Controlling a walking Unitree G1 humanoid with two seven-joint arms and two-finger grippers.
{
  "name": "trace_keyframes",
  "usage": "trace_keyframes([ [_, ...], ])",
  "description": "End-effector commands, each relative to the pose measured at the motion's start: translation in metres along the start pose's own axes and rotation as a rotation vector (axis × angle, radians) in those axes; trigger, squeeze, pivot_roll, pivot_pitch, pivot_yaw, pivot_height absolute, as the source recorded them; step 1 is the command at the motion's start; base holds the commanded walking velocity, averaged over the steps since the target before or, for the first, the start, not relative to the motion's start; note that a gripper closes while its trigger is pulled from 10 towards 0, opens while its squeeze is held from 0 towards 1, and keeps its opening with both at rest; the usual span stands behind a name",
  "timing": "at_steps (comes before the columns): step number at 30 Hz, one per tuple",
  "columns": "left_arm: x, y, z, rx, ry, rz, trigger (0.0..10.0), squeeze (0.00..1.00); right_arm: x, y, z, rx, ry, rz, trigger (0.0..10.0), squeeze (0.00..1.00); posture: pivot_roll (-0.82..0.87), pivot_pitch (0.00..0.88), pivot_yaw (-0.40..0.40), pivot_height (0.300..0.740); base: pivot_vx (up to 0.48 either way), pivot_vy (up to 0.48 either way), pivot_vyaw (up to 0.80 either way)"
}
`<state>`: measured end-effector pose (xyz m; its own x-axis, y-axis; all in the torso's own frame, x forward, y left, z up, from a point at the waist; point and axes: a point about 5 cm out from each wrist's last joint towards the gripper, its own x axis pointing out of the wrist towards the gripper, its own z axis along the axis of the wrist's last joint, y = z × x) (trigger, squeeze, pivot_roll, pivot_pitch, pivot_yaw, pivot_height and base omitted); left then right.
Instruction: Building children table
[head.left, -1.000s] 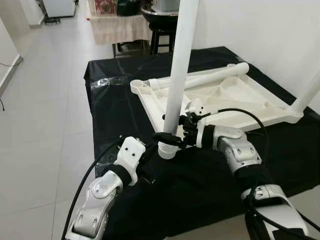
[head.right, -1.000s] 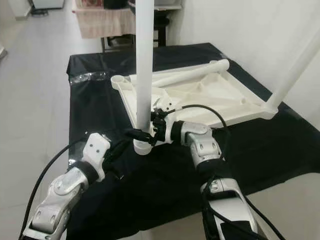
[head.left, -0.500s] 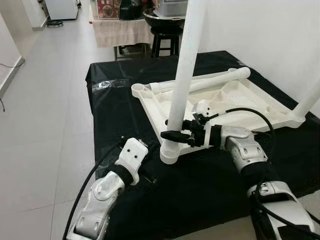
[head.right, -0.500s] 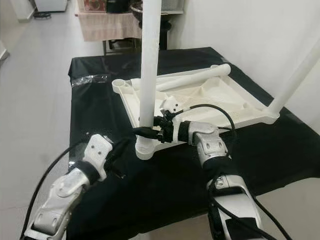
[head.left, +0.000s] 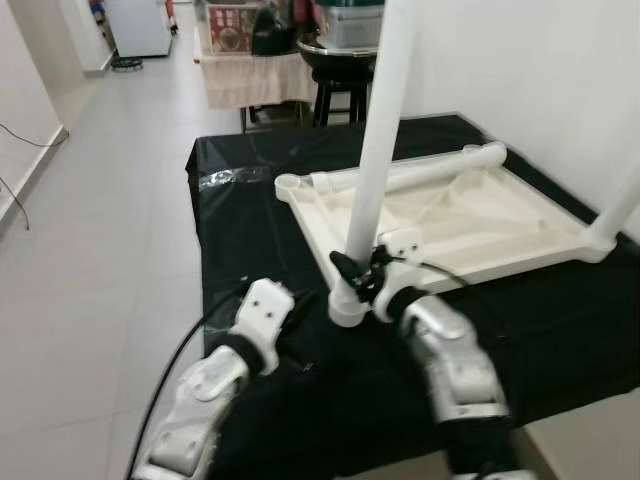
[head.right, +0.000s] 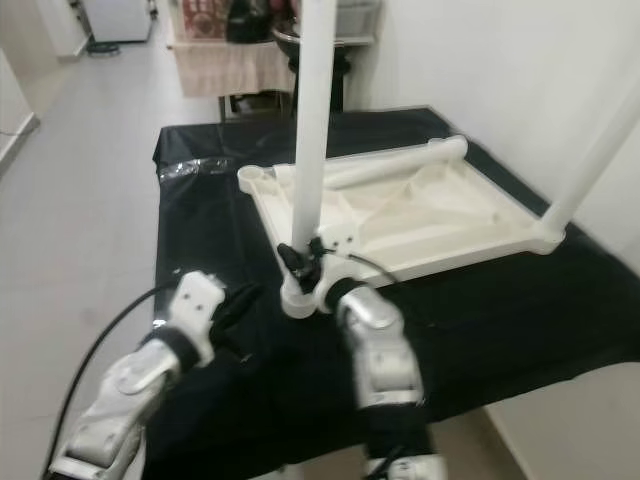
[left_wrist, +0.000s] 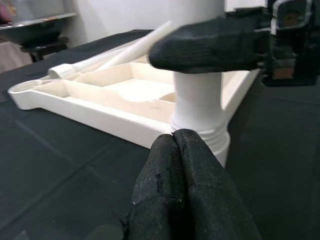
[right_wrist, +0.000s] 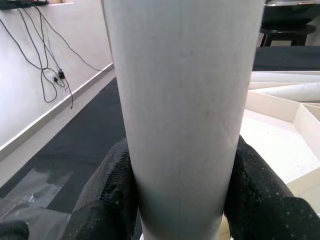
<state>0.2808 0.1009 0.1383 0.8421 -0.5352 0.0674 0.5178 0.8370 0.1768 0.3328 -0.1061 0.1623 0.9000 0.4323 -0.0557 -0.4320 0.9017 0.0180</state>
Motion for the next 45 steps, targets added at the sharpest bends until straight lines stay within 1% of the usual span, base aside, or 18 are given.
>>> trace_keyframes([
  [1, 0.002, 0.000, 0.000, 0.002, -0.005, -0.013, 10.0, 0.00, -0.003, -0.003, -0.029, 0.041, 0.130, -0.010, 0.0, 0.00, -0.01, 0.079, -0.042, 0.740, 0.000, 0.000, 0.00],
  [3, 0.002, 0.000, -0.001, 0.000, -0.004, -0.015, 10.0, 0.00, 0.000, -0.007, -0.027, 0.029, 0.128, -0.013, 0.0, 0.00, -0.01, 0.071, -0.048, 0.740, 0.000, 0.000, 0.00],
  [4, 0.003, 0.000, -0.002, -0.001, -0.003, -0.016, 10.0, 0.00, 0.002, -0.010, -0.025, 0.017, 0.127, -0.016, 4.5, 0.00, -0.01, 0.065, -0.045, 0.740, 0.000, 0.000, 0.00],
  [5, 0.003, 0.000, -0.002, -0.001, -0.003, -0.016, 10.0, 0.00, 0.002, -0.010, -0.025, 0.017, 0.127, -0.016, 4.5, 0.00, -0.01, 0.065, -0.045, 0.740, 0.000, 0.000, 0.00],
  [6, 0.003, 0.000, -0.002, -0.002, -0.001, -0.015, 10.0, 0.00, 0.007, -0.007, -0.019, 0.006, 0.109, 0.099, 10.0, 1.00, -0.01, 0.061, -0.044, 0.740, 0.000, 0.000, 0.00],
  [7, 0.003, 0.000, -0.002, -0.002, -0.001, -0.015, 10.0, 0.00, 0.007, -0.007, -0.019, 0.006, 0.109, 0.099, 10.0, 1.00, -0.01, 0.061, -0.044, 0.740, 0.000, 0.000, 0.00],
  [9, 0.004, 0.000, -0.004, -0.005, 0.004, -0.017, 10.0, 0.00, 0.010, 0.000, -0.002, -0.031, 0.051, 0.360, 10.0, 1.00, 0.00, 0.051, -0.043, 0.740, 0.000, 0.000, 0.00],
  [10, 0.004, 0.000, -0.004, -0.005, 0.004, -0.017, 10.0, 0.00, 0.010, 0.000, -0.002, -0.031, 0.051, 0.360, 10.0, 1.00, 0.00, 0.051, -0.043, 0.740, 0.000, 0.000, 0.00],
  [15, 0.005, -0.001, -0.005, -0.007, 0.006, -0.027, 10.0, 0.00, 0.011, -0.004, 0.022, -0.119, 0.002, 0.545, 10.0, 1.00, 0.01, 0.046, -0.048, 0.740, 0.000, 0.000, 0.00],
  [16, 0.005, 0.000, -0.006, -0.007, 0.007, -0.030, 10.0, 0.00, 0.011, -0.008, 0.034, -0.130, 0.025, 0.754, 10.0, 0.04, 0.01, 0.044, -0.049, 0.740, 0.000, 0.000, 0.00],
  [17, 0.005, 0.000, -0.006, -0.007, 0.007, -0.030, 10.0, 0.00, 0.009, -0.008, 0.036, -0.141, 0.032, 0.841, 10.0, 0.00, 0.01, 0.044, -0.049, 0.740, 0.000, 0.000, 0.00],
  [19, 0.005, 0.000, -0.006, -0.007, 0.007, -0.030, 10.0, 0.00, 0.010, -0.009, 0.037, -0.148, 0.040, 0.880, 10.0, 0.00, 0.01, 0.045, -0.051, 0.740, 0.000, 0.000, 0.00],
  [23, 0.005, 0.000, -0.006, -0.006, 0.007, -0.029, 10.0, 0.00, 0.023, -0.016, 0.038, -0.115, 0.079, 0.853, 10.0, 0.00, 0.01, 0.045, -0.053, 0.740, 0.000, 0.000, 0.00],
  [24, 0.005, 0.000, -0.006, -0.006, 0.006, -0.030, 10.0, 0.00, 0.024, -0.018, 0.036, -0.112, 0.099, 0.857, 9.3, 0.00, 0.02, 0.047, -0.059, 0.740, 0.000, 0.000, 0.00],
  [27, 0.005, -0.001, -0.006, -0.006, 0.006, -0.030, 10.0, 0.00, 0.025, -0.019, 0.034, -0.114, 0.112, 0.863, 9.3, 0.00, 0.02, 0.047, -0.059, 0.740, 0.000, 0.000, 0.00],
  [28, 0.005, -0.001, -0.006, -0.006, 0.006, -0.031, 10.0, 0.00, 0.025, -0.021, 0.034, -0.111, 0.116, 0.868, 0.0, 0.00, 0.02, 0.050, -0.061, 0.740, 0.000, 0.000, 0.00],
  [39, 0.005, -0.002, -0.004, -0.011, -0.001, -0.036, 10.0, 0.00, 0.013, -0.044, 0.025, -0.100, 0.095, 0.816, 0.0, 0.00, 0.01, 0.071, -0.053, 0.740, 0.000, 0.000, 0.00],
  [45, 0.004, -0.002, -0.003, -0.009, -0.001, -0.037, 10.0, 0.00, 0.006, -0.046, 0.011, -0.098, 0.066, 0.647, 0.0, 0.00, 0.01, 0.082, -0.051, 0.740, 0.000, 0.000, 0.00],
])
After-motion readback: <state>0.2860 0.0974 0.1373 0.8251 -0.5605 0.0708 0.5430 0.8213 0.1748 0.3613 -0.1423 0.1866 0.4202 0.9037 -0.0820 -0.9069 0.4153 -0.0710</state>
